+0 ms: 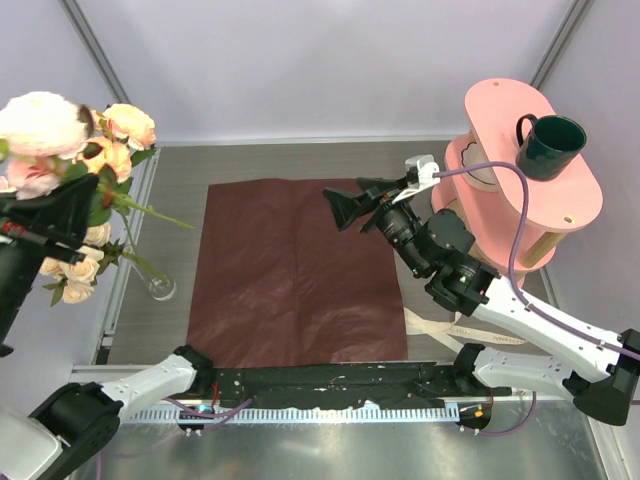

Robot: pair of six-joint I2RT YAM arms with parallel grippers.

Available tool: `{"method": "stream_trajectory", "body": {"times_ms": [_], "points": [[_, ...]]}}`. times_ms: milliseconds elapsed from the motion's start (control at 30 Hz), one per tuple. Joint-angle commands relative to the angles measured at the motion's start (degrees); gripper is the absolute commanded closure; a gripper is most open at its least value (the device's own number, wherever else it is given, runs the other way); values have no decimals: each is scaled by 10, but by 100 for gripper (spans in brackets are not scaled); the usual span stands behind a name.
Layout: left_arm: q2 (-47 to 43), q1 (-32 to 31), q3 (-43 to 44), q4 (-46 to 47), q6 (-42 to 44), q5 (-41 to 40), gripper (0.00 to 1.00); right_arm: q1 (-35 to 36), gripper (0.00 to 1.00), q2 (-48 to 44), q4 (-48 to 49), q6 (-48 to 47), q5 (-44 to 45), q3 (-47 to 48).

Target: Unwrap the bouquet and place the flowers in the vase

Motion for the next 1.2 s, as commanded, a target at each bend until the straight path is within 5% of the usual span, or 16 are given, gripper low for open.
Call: {"method": "stream_trajectory", "body": {"times_ms": [0,367,933,1167], "points": [[-5,-1,-24,-17,105,-49,100,-6,11,-2,-7,16,33,-16],[44,-2,-48,-64,140,76,100,-31,11,18,-38,39,-21,-20],[93,-99,-119,-62,219,-178,100,-104,11,15,-43,90,-100,-54],[89,-112,-108,-67,222,-215,100,-110,11,20,-40,97,-114,-57]]}}
